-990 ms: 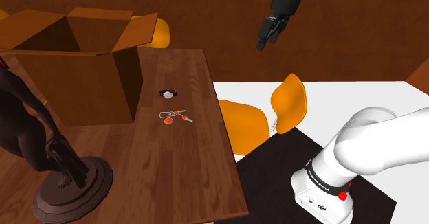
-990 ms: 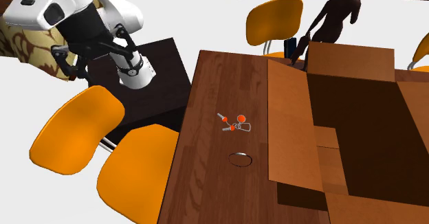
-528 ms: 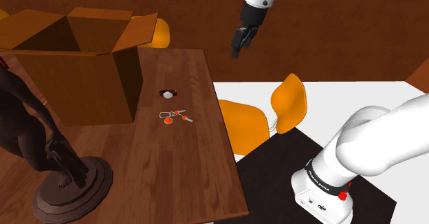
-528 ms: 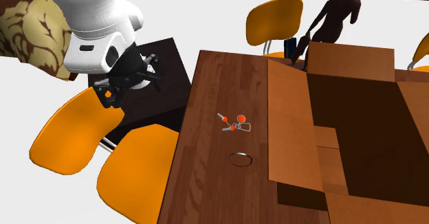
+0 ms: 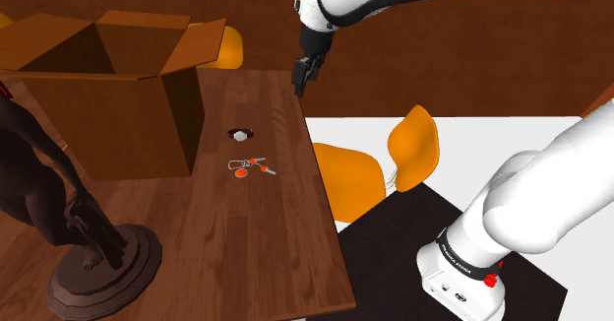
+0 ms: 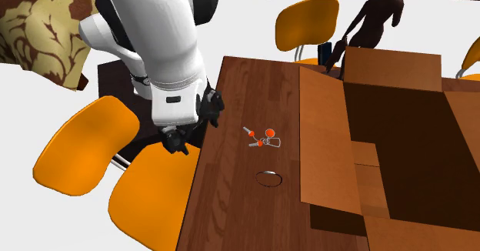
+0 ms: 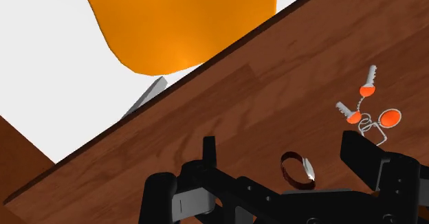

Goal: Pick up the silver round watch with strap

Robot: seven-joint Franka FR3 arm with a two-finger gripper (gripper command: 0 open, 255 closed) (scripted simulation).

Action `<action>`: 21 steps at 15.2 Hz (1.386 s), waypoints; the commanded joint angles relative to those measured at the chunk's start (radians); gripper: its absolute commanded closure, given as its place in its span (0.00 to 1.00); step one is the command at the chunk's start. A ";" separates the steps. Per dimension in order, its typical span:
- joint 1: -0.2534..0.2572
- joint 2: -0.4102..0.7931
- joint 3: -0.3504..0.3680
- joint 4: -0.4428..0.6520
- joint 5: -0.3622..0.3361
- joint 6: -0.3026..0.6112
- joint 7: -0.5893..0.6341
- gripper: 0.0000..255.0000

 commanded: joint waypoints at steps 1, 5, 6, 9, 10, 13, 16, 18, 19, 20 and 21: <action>0.014 0.069 0.019 0.046 -0.012 0.022 0.000 0.00; 0.039 0.202 0.049 0.134 -0.046 0.060 -0.005 0.00; 0.046 0.235 0.056 0.159 -0.056 0.067 -0.006 0.00; 0.070 0.336 0.074 0.236 -0.089 0.084 -0.007 0.00; 0.078 0.370 0.080 0.264 -0.101 0.087 -0.008 0.00; 0.108 0.473 0.093 0.353 -0.137 0.093 -0.010 0.00; 0.142 0.576 0.102 0.450 -0.173 0.091 -0.016 0.00; 0.155 0.616 0.103 0.478 -0.186 0.100 -0.017 0.00; 0.156 0.621 0.102 0.471 -0.188 0.111 -0.015 0.00; 0.156 0.626 0.101 0.465 -0.190 0.122 -0.013 0.00; 0.157 0.631 0.099 0.459 -0.193 0.133 -0.011 0.00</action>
